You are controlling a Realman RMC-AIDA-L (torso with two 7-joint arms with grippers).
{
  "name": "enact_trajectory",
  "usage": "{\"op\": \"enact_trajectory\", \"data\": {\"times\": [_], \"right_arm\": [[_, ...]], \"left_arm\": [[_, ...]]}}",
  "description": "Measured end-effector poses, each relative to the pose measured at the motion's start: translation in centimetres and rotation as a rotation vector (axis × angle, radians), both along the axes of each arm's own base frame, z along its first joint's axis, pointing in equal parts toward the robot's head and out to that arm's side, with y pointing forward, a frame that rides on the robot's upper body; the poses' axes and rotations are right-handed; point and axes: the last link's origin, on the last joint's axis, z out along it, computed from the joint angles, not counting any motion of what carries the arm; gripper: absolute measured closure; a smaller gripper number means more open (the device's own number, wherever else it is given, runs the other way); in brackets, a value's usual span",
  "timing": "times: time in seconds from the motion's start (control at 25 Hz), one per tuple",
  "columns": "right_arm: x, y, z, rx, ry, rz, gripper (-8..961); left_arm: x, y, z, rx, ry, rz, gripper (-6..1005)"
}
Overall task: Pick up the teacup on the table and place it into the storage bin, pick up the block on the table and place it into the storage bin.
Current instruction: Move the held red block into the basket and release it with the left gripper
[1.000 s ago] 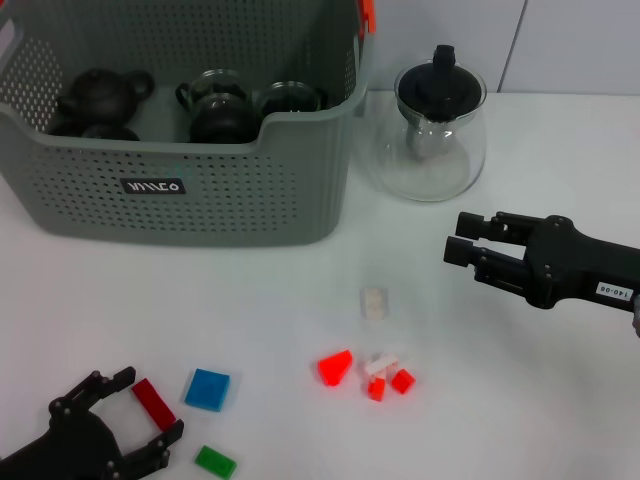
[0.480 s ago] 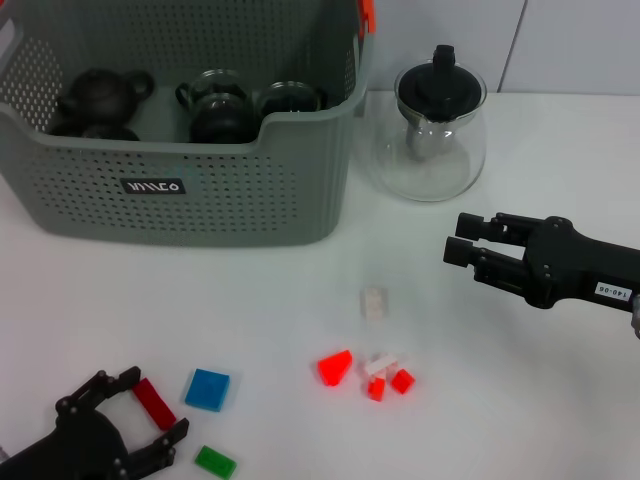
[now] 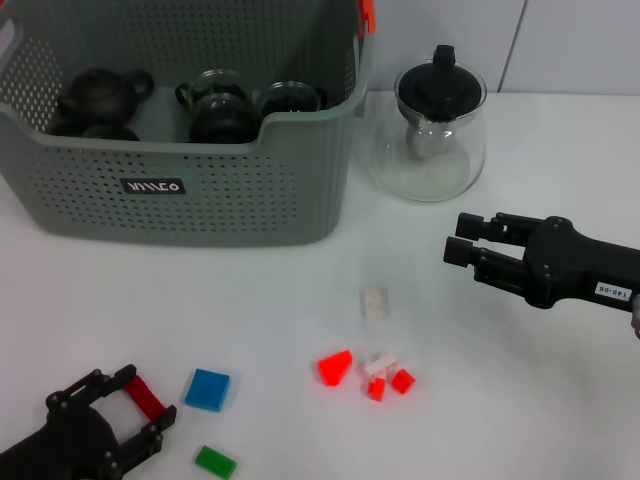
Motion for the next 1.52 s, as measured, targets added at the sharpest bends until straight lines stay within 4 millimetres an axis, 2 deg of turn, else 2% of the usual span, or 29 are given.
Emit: {"op": "enact_trajectory", "data": {"times": [0.08, 0.24, 0.48, 0.64, 0.76, 0.92, 1.04, 1.16, 1.28, 1.4, 1.48, 1.52], "right_arm": [[0.0, 0.0, 0.0, 0.0, 0.0, 0.0, 472], [0.0, 0.0, 0.0, 0.0, 0.0, 0.0, 471], [0.0, 0.0, 0.0, 0.0, 0.0, 0.0, 470], [0.0, 0.0, 0.0, 0.001, 0.0, 0.0, 469], [-0.1, 0.0, -0.1, 0.001, 0.002, 0.002, 469], [-0.3, 0.1, -0.1, 0.001, 0.002, 0.009, 468], [-0.3, 0.1, -0.1, 0.0, 0.003, 0.009, 467], [-0.1, 0.0, -0.1, 0.001, 0.002, 0.004, 467], [0.0, -0.1, -0.1, 0.002, 0.002, 0.001, 466], [0.0, -0.2, -0.3, -0.003, 0.005, -0.001, 466], [0.0, -0.1, -0.3, -0.004, 0.006, 0.001, 465], [-0.1, -0.1, -0.3, -0.004, 0.006, 0.002, 465]], "left_arm": [[0.1, 0.0, 0.1, -0.002, -0.009, 0.002, 330], [0.7, -0.2, 1.5, 0.006, -0.089, -0.009, 324], [3.0, 0.1, 6.5, 0.09, -0.318, -0.121, 315], [4.8, 1.9, 9.7, 0.201, -0.469, -0.206, 309], [6.2, 4.8, 11.6, 0.249, -0.577, -0.243, 305], [8.8, 10.5, 13.7, 0.193, -0.674, -0.261, 299], [10.5, 15.3, 14.1, 0.065, -0.64, -0.164, 295], [11.5, 19.3, 13.7, -0.046, -0.508, -0.002, 290], [12.2, 21.6, 12.9, -0.091, -0.388, 0.109, 286], [12.7, 22.7, 12.1, -0.101, -0.322, 0.158, 281], [12.7, 22.7, 12.1, -0.101, -0.322, 0.158, 278], [12.9, 23.7, 11.3, -0.1, -0.272, 0.227, 277]]}}
